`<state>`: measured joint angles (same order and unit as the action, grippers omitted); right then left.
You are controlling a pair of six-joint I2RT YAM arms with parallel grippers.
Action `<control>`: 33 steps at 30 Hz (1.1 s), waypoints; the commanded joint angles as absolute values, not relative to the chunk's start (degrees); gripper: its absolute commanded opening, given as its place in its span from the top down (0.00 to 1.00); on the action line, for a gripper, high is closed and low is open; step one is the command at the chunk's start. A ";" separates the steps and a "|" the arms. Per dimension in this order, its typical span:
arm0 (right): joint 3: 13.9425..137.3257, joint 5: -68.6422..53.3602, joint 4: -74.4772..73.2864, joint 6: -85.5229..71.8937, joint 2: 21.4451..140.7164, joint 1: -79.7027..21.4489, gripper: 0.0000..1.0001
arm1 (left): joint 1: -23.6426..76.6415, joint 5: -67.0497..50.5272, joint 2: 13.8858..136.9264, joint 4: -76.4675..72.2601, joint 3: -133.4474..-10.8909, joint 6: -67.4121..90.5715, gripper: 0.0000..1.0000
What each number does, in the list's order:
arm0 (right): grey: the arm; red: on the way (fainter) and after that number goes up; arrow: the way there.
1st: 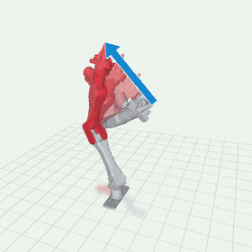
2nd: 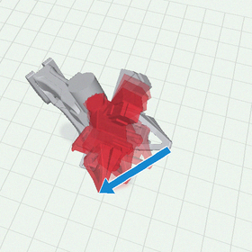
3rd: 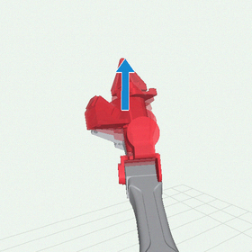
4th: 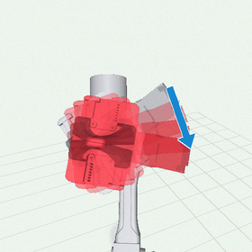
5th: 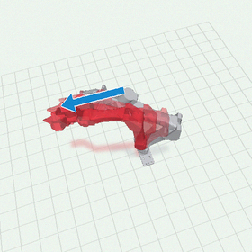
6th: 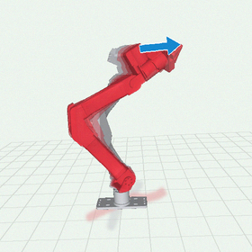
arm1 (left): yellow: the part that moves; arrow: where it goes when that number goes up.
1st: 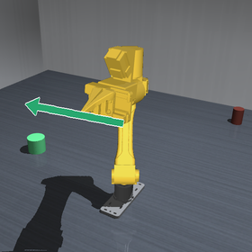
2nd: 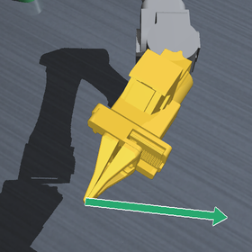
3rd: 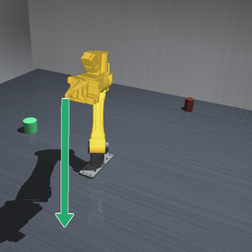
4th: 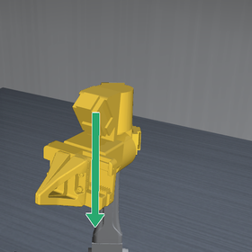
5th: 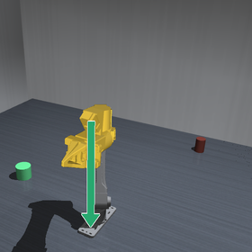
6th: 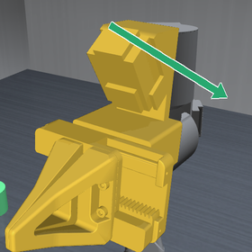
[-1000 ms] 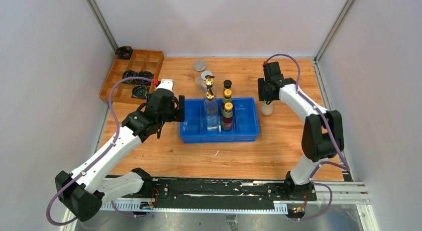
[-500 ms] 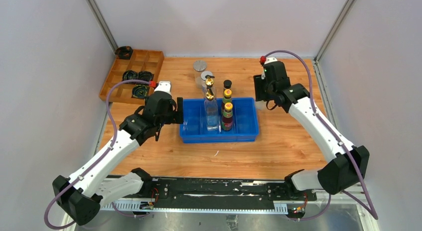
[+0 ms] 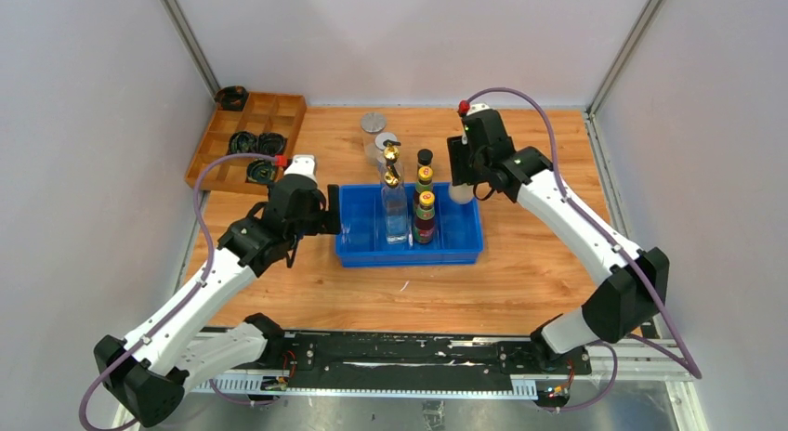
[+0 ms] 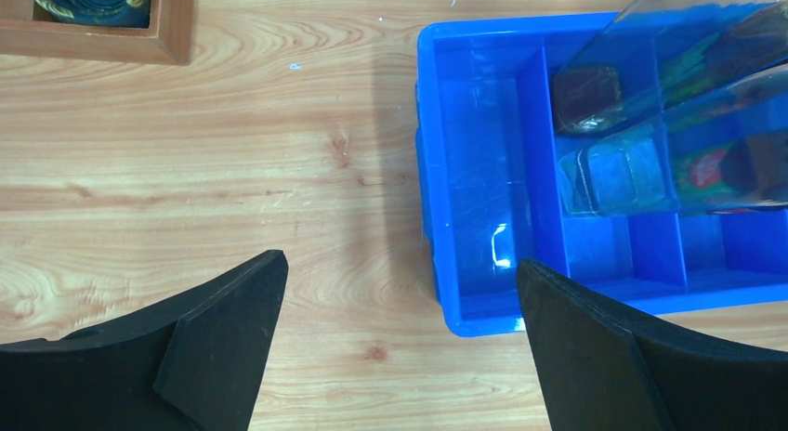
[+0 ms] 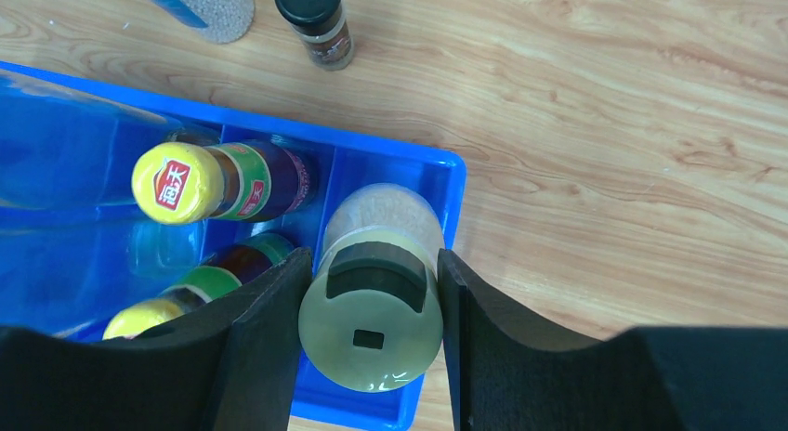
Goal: Organize the condiment bottles
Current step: Place the bottle in the storage box.
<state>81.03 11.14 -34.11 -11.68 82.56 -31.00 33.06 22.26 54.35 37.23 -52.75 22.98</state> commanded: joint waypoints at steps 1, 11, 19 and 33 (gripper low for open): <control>79.92 11.07 -31.58 -15.07 85.03 -31.72 0.67 | 32.58 22.23 53.35 38.36 -51.79 23.29 0.00; 77.43 11.43 -26.86 -15.45 89.10 -31.69 0.67 | 32.59 22.41 53.37 38.09 -50.90 23.38 0.00; 75.73 12.13 -23.61 -15.43 93.03 -31.73 0.68 | 32.61 22.46 52.97 38.06 -50.63 23.13 0.00; 74.86 13.45 -21.97 -14.83 97.89 -31.60 0.66 | 32.61 22.84 53.34 38.10 -50.62 22.86 0.00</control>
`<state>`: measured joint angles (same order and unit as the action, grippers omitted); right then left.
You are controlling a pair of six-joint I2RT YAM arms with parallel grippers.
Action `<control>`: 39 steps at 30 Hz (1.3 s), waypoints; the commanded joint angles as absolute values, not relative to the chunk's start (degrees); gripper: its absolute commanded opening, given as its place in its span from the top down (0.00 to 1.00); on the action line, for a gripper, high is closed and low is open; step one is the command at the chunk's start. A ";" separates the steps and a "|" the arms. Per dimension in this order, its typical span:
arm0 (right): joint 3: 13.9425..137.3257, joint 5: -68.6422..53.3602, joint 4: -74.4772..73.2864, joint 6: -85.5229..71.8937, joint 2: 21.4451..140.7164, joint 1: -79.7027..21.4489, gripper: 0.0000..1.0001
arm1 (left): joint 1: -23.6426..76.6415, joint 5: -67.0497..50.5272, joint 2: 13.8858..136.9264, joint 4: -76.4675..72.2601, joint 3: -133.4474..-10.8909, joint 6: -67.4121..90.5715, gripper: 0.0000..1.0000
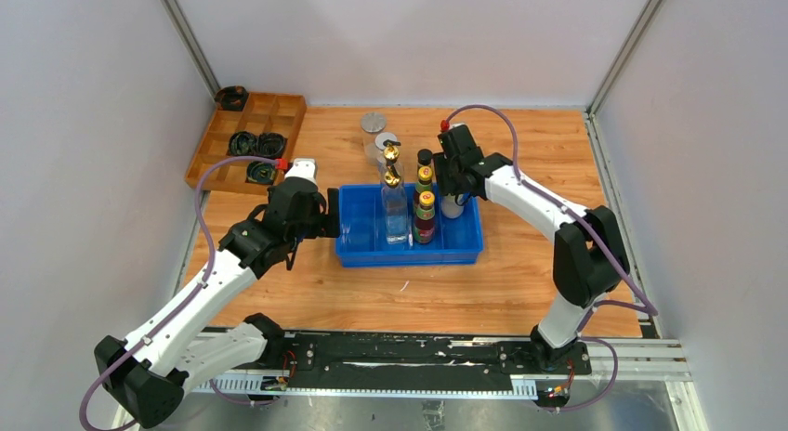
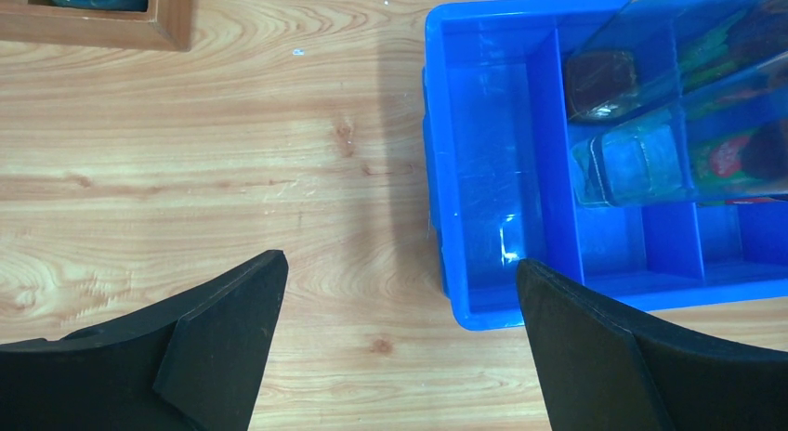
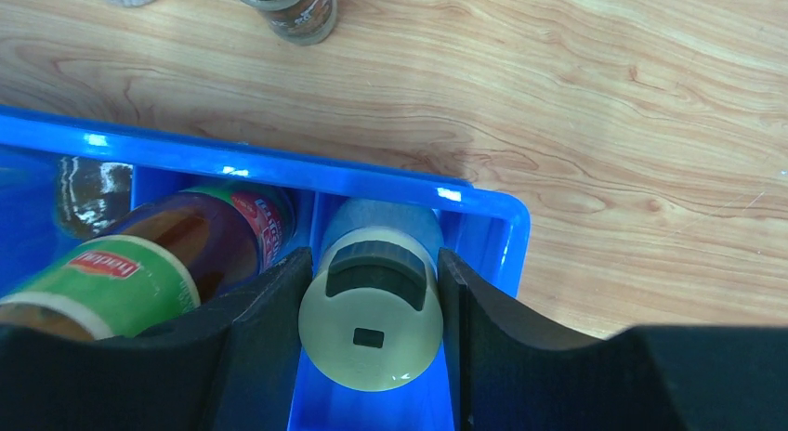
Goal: Organize the condiment bottles
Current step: Place the bottle in the storage box.
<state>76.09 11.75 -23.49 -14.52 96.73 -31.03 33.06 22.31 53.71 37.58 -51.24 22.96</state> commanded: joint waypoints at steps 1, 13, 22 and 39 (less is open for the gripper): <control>74.56 13.43 -21.97 -14.96 98.03 -31.64 0.65 | 32.61 22.85 53.38 38.08 -50.62 22.85 0.00; 72.05 13.50 -21.54 -15.95 96.37 -31.64 0.51 | 32.61 22.85 54.18 37.81 -50.98 22.76 0.00; 70.92 12.75 -23.55 -15.64 90.75 -31.64 0.31 | 32.58 25.58 58.69 37.07 -55.57 20.28 0.00; 58.20 13.01 -34.76 -12.41 59.73 -31.68 0.30 | 19.51 8.31 98.43 29.69 -94.06 13.54 0.01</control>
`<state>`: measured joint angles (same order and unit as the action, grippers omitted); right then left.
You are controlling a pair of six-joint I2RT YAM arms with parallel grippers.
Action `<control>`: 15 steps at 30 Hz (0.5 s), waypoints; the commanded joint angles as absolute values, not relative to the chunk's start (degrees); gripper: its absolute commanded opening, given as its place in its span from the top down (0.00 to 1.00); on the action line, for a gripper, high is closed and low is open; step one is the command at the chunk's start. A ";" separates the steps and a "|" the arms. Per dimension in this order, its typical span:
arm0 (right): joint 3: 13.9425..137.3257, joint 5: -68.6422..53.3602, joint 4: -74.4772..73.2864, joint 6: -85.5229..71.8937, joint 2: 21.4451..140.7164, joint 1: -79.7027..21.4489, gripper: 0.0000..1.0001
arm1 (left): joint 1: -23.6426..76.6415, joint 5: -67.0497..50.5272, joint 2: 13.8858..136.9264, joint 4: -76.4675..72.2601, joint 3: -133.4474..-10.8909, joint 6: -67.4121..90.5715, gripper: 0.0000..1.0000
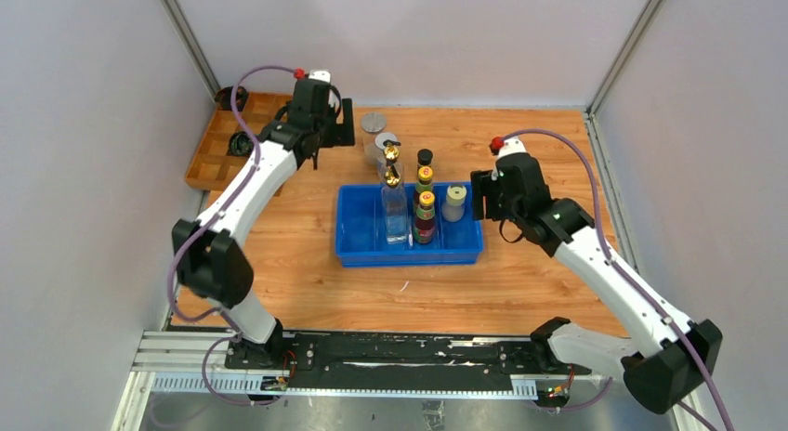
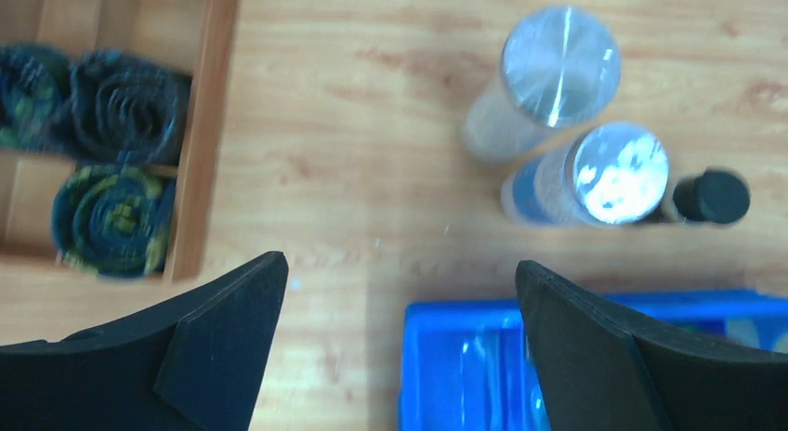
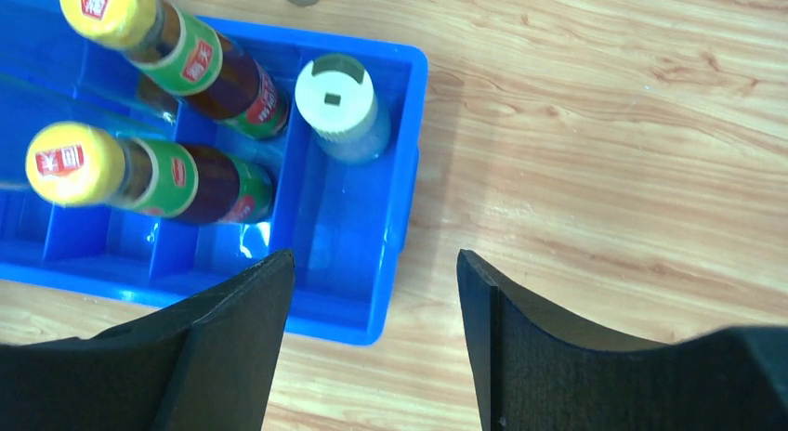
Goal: Organize the condiment bottles
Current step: Place the bottle in the storage box, then pick up the bottle from the center of the board.
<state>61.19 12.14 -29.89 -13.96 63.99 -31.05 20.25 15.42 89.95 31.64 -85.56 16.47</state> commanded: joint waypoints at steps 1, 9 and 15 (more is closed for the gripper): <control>57.78 13.06 -35.09 -12.24 58.73 -31.72 0.30 | 19.51 6.50 101.36 29.67 -96.98 13.15 0.01; 56.64 12.99 -38.14 -11.57 57.04 -31.73 0.29 | 19.60 -1.48 114.89 25.74 -108.43 9.94 0.03; 57.09 12.94 -37.88 -11.39 57.92 -31.72 0.29 | 19.92 -0.60 120.85 28.42 -115.45 8.50 0.03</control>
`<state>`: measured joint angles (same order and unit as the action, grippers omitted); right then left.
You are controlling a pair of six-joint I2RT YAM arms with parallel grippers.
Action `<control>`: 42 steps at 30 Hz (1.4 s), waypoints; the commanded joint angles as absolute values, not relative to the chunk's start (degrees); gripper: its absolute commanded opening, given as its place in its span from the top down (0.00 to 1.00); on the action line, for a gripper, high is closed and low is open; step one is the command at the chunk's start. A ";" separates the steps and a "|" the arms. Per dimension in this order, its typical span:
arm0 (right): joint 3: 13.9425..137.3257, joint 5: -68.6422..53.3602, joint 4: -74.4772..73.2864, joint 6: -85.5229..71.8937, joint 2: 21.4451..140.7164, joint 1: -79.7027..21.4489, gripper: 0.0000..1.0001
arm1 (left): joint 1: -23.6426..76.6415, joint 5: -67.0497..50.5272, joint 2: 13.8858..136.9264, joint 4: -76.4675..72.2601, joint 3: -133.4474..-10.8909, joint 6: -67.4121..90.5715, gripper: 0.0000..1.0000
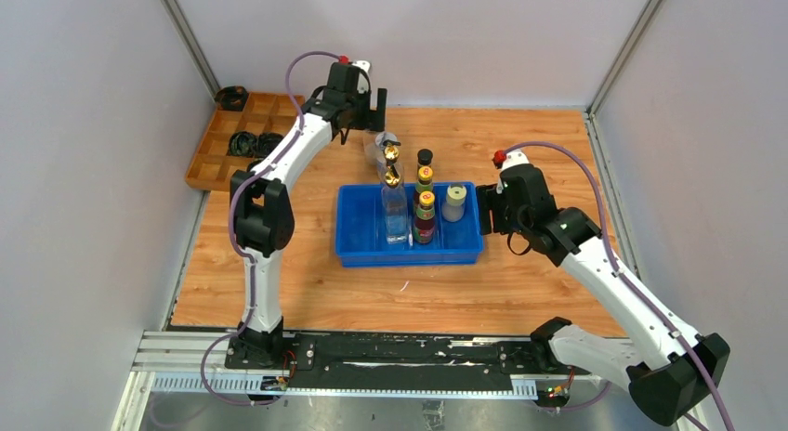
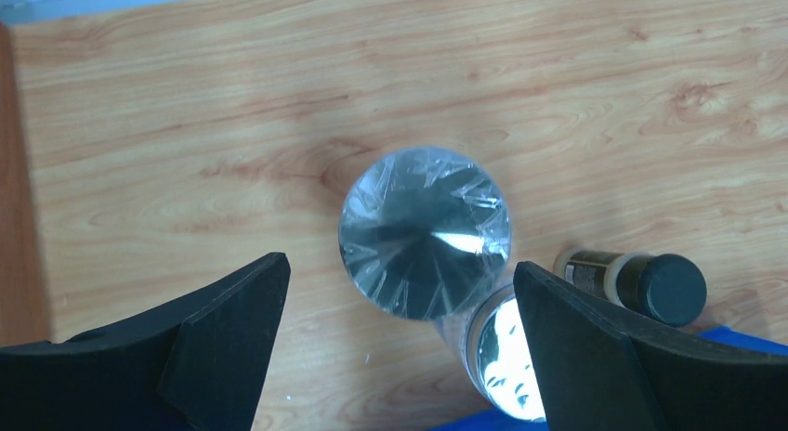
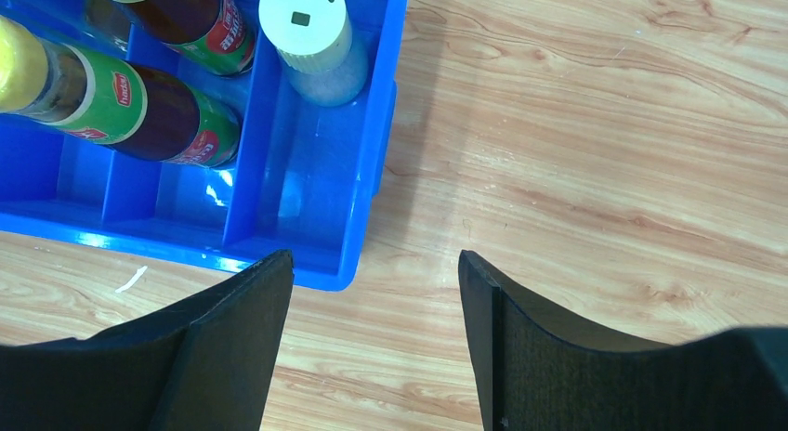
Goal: Organize the condiment bottles
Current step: Pick up the bottle from the center of the board.
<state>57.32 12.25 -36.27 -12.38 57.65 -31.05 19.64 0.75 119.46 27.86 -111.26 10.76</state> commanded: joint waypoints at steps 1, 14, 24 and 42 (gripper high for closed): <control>57.26 12.64 -37.78 -11.40 58.22 -31.73 0.29 | 20.08 -0.54 121.32 28.50 -116.19 8.26 0.03; 56.93 11.05 -36.64 -12.06 59.34 -31.73 0.29 | 21.50 -0.09 124.92 29.38 -117.75 6.94 0.03; 55.03 11.11 -36.30 -12.44 57.60 -31.71 0.30 | 21.71 3.59 125.89 30.37 -117.89 7.03 0.15; 53.79 10.16 -36.14 -12.71 55.69 -31.72 0.31 | 21.62 8.65 117.41 27.95 -109.76 6.04 0.31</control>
